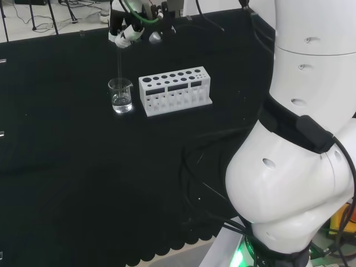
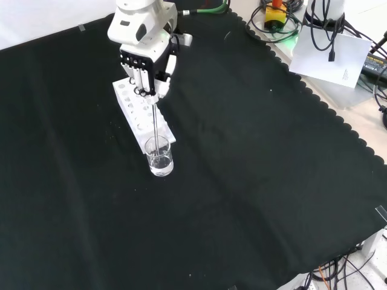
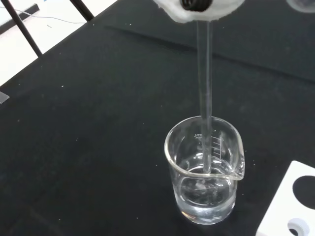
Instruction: Put the glass rod back on the white test tube rack.
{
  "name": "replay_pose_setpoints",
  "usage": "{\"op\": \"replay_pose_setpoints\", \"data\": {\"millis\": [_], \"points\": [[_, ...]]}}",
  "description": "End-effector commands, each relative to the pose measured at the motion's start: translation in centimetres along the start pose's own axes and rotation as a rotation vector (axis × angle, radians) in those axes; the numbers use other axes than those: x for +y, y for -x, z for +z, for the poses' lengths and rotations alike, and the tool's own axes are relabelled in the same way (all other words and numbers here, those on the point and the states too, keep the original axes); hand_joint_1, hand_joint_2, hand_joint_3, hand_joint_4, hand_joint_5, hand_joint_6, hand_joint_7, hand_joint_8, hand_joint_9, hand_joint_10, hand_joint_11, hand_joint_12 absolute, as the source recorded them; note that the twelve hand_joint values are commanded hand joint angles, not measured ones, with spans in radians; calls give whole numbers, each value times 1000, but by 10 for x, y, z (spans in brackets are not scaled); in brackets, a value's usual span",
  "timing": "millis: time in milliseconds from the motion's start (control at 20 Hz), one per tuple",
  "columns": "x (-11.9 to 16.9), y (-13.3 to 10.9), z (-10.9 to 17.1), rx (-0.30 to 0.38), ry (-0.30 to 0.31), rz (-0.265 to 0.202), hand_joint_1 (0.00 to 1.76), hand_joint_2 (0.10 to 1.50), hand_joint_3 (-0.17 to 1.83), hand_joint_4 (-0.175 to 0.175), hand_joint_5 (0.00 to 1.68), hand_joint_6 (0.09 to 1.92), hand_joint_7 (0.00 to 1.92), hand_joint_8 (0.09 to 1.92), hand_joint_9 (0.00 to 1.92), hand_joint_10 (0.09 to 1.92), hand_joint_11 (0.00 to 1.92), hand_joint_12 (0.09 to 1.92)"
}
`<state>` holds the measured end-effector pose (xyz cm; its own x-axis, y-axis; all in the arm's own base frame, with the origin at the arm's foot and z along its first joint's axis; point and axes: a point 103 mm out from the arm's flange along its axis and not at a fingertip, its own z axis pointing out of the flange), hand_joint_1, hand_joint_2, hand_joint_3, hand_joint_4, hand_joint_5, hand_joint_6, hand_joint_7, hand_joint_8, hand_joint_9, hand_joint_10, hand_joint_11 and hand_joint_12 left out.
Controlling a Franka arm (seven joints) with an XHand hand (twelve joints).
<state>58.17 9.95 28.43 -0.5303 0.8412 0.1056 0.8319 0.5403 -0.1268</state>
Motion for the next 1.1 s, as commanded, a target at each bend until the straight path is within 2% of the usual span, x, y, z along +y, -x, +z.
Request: {"op": "replay_pose_setpoints", "data": {"millis": [50, 250, 700, 1100], "points": [[-5, 7, -6, -2, 5, 13, 1332, 1028, -175, -175, 1480, 87, 1385, 589, 1744, 428, 1709, 404], [-8, 9, -17, 10, 24, 25, 1332, 1028, -175, -175, 1480, 87, 1385, 588, 1744, 428, 1709, 404], [-37, 8, -75, -18, 90, 58, 1332, 1028, -175, -175, 1480, 87, 1385, 588, 1745, 427, 1708, 403], [-78, 41, -90, -41, 81, 154, 1332, 1028, -175, -175, 1480, 87, 1384, 589, 1745, 426, 1708, 404]]}}
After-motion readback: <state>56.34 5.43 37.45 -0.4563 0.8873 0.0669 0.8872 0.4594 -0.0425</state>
